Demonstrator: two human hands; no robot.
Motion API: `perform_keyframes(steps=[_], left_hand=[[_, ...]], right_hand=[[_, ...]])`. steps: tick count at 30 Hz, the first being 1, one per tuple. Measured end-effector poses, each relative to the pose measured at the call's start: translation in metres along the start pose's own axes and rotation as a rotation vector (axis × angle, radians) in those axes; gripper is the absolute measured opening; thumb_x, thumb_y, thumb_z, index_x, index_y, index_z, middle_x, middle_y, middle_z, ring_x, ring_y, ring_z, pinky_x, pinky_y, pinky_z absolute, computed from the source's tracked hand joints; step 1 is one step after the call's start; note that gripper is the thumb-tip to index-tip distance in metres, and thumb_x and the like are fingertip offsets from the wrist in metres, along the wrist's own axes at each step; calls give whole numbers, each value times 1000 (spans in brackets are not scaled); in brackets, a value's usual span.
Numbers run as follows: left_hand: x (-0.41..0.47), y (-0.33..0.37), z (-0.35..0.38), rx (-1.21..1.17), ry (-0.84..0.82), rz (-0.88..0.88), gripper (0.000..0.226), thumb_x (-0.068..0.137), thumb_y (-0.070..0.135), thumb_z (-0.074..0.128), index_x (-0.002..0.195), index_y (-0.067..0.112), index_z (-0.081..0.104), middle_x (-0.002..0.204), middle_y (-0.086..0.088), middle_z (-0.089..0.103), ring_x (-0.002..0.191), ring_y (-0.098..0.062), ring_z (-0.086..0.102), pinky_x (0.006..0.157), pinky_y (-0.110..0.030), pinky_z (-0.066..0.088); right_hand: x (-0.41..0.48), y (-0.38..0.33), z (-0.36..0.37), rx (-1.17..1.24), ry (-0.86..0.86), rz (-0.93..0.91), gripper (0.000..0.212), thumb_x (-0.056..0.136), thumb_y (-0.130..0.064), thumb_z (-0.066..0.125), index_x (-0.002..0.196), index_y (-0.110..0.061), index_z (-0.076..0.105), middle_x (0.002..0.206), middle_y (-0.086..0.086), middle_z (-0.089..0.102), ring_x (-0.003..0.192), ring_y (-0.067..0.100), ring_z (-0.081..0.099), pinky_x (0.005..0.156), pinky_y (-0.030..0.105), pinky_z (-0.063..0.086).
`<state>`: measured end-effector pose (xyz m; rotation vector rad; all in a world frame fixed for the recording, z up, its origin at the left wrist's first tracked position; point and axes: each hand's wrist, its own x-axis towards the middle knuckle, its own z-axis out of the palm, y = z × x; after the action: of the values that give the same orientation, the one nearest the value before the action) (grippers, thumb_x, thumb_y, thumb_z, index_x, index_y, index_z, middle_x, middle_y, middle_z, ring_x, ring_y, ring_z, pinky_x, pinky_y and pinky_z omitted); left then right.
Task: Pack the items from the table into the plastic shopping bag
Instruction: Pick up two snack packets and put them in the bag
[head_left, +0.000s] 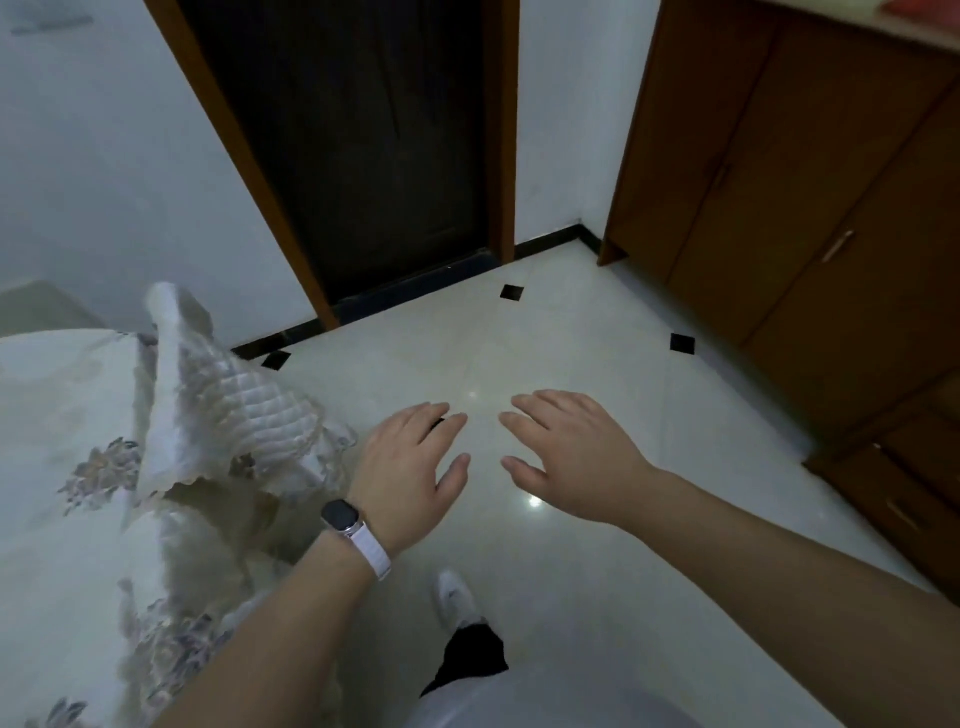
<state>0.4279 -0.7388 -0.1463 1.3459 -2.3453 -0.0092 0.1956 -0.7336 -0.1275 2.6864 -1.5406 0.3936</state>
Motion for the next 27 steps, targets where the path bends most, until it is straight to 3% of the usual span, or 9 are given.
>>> perform_keyframes(steps=[8, 16, 27], left_hand=[[100, -108, 14, -62, 36, -48, 41, 89, 35, 58, 123, 13, 63, 123, -10, 64, 112, -31, 59, 93, -44, 48], [180, -195, 12, 4, -31, -88, 43, 91, 38, 53, 126, 15, 61, 126, -9, 63, 114, -30, 58, 95, -45, 47], [315, -280, 50, 119, -100, -213, 43, 90, 39, 51, 125, 15, 62, 125, -9, 63, 113, -29, 58, 96, -43, 46]], right_hand=[[151, 34, 13, -82, -93, 8, 52, 90, -52, 44, 124, -17, 62, 128, 5, 61, 117, 27, 56, 98, 39, 43], [267, 57, 35, -51, -132, 34, 53, 92, -53, 42, 129, -19, 58, 133, 3, 58, 121, 25, 53, 102, 39, 40], [428, 174, 86, 74, -182, -61, 54, 92, -51, 38, 129, -16, 59, 133, 7, 58, 119, 28, 55, 99, 42, 44]])
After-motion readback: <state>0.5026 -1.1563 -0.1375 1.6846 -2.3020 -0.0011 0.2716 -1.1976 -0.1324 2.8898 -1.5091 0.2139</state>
